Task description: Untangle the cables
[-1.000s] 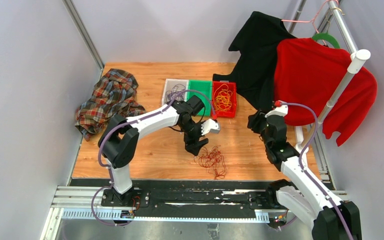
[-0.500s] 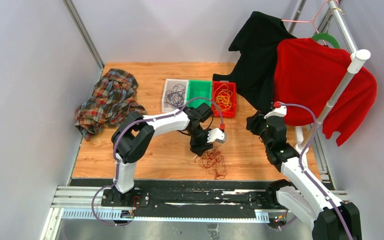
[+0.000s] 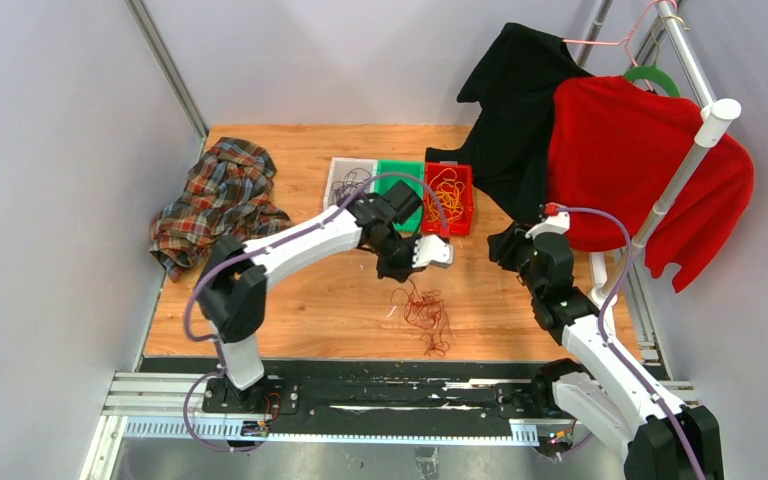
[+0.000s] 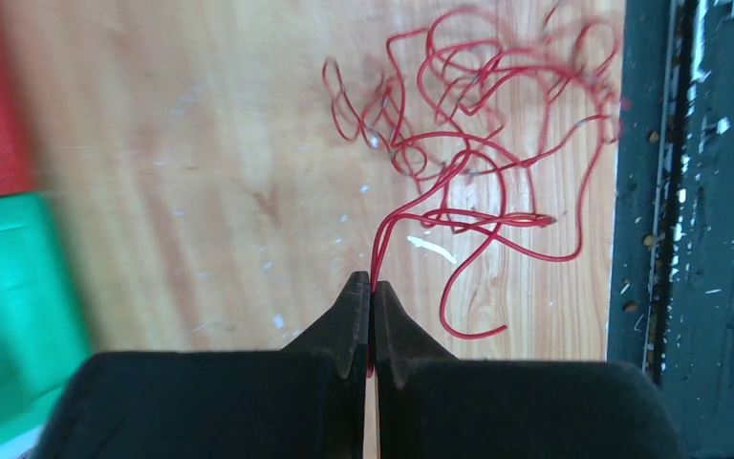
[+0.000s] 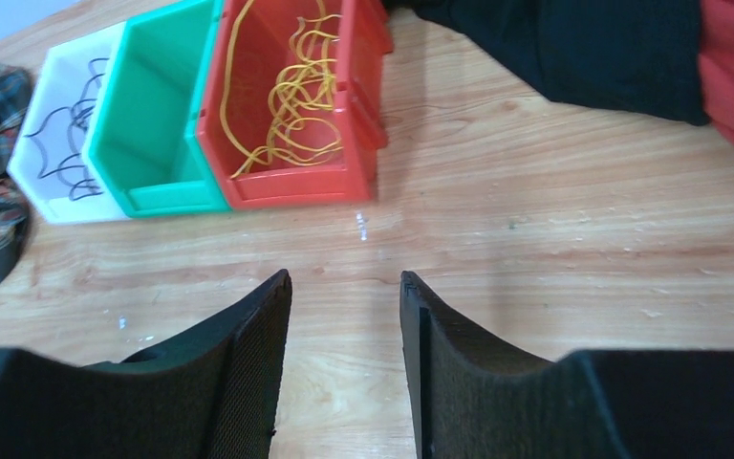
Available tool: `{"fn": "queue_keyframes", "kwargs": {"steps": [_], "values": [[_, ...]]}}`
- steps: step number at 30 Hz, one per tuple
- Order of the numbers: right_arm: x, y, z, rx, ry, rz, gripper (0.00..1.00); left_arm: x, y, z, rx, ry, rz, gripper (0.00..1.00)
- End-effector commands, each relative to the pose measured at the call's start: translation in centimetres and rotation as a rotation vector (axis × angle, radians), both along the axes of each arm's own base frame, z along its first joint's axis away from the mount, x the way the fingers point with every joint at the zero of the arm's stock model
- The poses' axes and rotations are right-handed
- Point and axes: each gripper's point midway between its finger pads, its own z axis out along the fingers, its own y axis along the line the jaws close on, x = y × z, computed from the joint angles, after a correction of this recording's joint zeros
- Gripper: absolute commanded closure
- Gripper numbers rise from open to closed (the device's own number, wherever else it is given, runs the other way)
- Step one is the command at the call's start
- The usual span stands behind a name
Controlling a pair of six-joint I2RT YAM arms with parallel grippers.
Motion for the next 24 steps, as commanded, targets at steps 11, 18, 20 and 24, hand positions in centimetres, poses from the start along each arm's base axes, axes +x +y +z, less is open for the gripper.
{"fn": "queue_keyframes", "kwargs": {"steps": [11,18,20,24], "values": [[-4.3,12.2,5.1,0.082,-0.218,0.535,0.33,1.6,0.3,13.3,-0.201,-0.113,0.177,0.99],[-6.6,16.7,7.8,0.108,-0.294,0.698,0.32,0.8,0.3,13.7,-0.228,-0.076,0.18,0.99],[-6.8,17.7,7.6,0.104,-0.29,0.725,0.32,0.5,0.2,14.1,-0.241,-0.067,0.176,0.99],[-6.3,19.3,6.5,0.078,-0.248,0.75,0.41,0.2,0.2,14.8,-0.258,-0.066,0.163,0.99]]}}
